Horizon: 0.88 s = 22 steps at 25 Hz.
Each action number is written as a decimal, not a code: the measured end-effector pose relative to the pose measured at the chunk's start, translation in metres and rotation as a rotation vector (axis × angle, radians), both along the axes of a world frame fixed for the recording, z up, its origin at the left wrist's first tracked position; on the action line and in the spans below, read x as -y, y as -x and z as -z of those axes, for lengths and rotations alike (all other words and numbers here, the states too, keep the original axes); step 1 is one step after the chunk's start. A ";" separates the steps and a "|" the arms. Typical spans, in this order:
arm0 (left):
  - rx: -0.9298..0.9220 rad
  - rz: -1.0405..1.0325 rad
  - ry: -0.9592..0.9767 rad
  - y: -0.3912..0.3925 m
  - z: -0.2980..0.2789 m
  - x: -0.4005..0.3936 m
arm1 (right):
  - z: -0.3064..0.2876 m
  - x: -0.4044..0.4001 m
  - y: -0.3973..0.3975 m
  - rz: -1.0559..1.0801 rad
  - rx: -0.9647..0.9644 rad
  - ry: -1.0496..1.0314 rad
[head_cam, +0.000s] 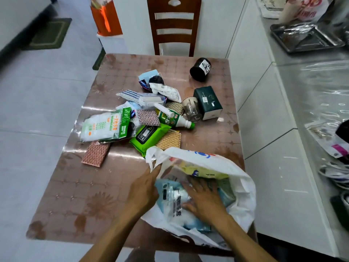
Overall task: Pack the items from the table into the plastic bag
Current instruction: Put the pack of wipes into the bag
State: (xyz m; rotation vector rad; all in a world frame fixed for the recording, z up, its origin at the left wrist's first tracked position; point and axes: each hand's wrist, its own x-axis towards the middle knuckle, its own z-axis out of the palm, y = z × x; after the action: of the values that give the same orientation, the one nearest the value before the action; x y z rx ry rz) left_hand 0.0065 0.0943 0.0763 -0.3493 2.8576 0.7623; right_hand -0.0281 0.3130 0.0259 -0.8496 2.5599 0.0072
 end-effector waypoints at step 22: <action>0.009 -0.425 -0.106 0.091 0.034 0.178 | -0.103 0.124 0.067 0.345 0.110 0.760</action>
State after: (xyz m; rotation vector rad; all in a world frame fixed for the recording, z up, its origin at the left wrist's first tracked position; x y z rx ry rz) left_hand -0.0843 -0.0836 0.0427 -0.9604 2.7487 0.9698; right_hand -0.0956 0.1885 0.1289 -0.5988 2.5614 -1.1350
